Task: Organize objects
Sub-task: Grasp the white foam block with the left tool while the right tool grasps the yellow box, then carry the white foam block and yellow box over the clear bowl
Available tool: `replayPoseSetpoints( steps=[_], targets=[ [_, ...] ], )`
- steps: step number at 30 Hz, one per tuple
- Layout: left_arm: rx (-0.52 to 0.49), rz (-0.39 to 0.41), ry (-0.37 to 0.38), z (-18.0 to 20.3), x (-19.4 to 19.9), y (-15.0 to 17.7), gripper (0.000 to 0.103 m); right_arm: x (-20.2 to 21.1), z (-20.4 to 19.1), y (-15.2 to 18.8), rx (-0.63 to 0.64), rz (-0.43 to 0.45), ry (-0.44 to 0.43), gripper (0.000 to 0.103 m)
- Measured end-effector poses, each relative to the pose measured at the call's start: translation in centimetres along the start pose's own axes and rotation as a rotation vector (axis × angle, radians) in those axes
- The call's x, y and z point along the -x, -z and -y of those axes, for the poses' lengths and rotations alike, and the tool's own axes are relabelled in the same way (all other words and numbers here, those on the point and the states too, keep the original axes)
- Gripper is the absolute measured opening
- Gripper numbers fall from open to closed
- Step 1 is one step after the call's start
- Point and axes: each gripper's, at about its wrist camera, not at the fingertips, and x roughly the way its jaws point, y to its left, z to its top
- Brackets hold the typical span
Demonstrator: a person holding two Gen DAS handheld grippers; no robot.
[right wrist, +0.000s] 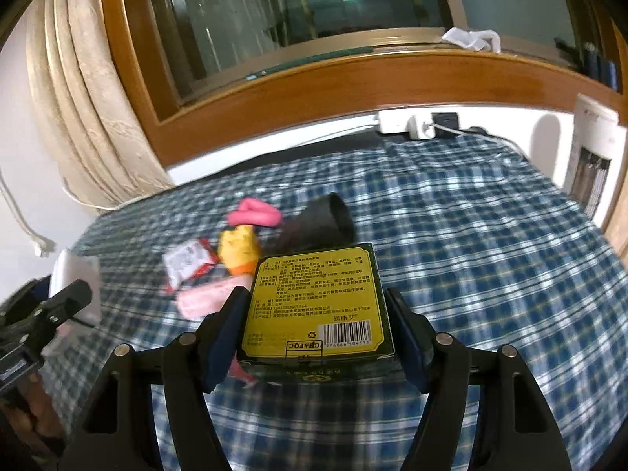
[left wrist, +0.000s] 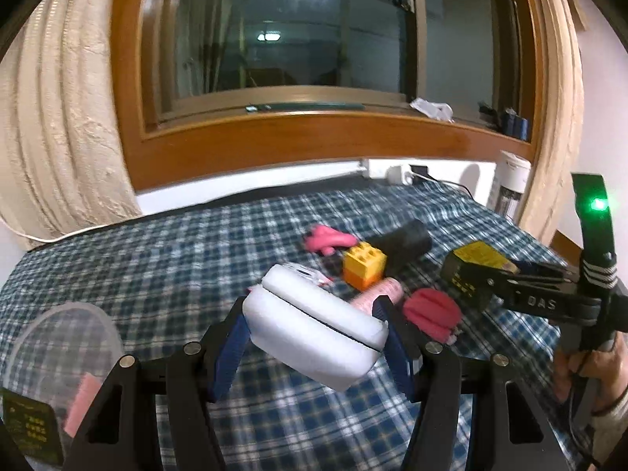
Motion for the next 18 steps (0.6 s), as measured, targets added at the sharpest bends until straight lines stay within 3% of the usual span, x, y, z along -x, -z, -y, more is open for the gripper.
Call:
replayPoseSetpoints(
  steps=[7,18],
  targets=[
    [0.053,0.047,-0.106,-3.5,1.4,0.0,0.066,1.2,-2.1,-0.4,-0.020,0.048,-0.074,0.069],
    [0.172,0.057,-0.249,-11.5,3.7,0.9,0.066,-0.6,-9.8,-0.4,0.047,-0.026,-0.242,0.070]
  ],
)
